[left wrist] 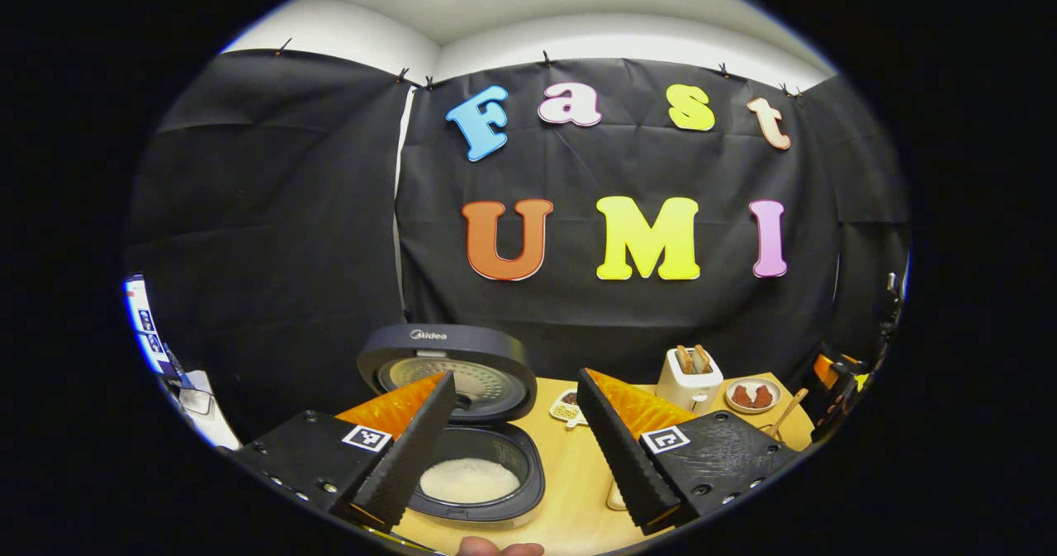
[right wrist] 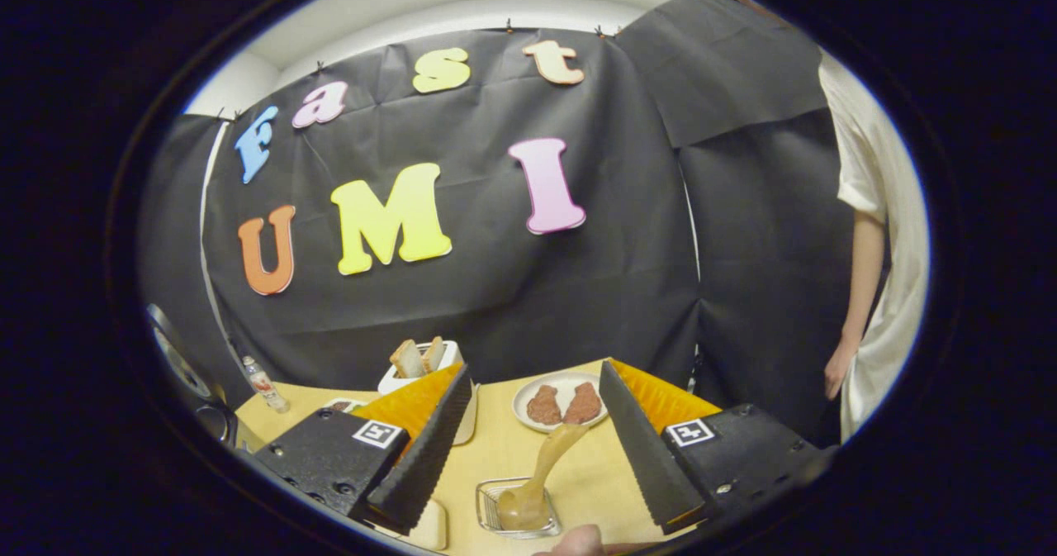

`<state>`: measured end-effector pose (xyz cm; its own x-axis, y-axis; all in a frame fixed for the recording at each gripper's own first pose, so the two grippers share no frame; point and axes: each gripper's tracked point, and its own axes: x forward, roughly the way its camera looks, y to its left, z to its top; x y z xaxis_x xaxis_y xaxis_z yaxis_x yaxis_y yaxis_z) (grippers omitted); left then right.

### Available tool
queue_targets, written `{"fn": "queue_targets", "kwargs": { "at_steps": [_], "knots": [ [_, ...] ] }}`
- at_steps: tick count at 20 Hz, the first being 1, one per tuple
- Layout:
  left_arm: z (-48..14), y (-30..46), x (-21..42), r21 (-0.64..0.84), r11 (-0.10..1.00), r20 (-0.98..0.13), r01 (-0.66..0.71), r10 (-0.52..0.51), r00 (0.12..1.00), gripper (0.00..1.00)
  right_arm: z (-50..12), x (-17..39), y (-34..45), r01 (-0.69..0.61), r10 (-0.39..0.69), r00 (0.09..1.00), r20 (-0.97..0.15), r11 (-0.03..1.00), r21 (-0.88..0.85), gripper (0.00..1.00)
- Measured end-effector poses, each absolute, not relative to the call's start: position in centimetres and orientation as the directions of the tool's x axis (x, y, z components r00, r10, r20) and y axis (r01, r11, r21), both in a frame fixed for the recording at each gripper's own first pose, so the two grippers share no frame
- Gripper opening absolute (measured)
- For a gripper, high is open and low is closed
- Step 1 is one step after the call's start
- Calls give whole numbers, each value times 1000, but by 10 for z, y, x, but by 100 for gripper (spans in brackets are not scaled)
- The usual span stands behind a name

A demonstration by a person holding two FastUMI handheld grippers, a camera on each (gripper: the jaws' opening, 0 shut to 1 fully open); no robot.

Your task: Close the left gripper, press the button to open the rice cooker; take a wooden spoon from the chopstick holder with the right hand, scoop a spoonful of rice and pour it into the rice cooker, then put the wooden spoon back into the chopstick holder.

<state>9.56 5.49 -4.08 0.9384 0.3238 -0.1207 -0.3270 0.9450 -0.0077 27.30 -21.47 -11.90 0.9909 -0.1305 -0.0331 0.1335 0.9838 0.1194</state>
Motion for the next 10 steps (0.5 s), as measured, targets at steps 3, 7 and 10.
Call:
{"fn": "queue_targets", "kwargs": {
  "at_steps": [3,7,10],
  "knots": [
    [-21,74,105,17,933,-81,-361,361,929,94,-88,245,-193,97,-97,995,4,992,83,96],
    [-9,101,114,-1,914,-99,-406,404,909,94,-57,208,-168,41,-45,999,30,992,117,100],
    [-10,122,127,-11,909,-119,-416,412,903,95,-46,181,-154,18,-23,999,36,989,145,100]
  ]
}}
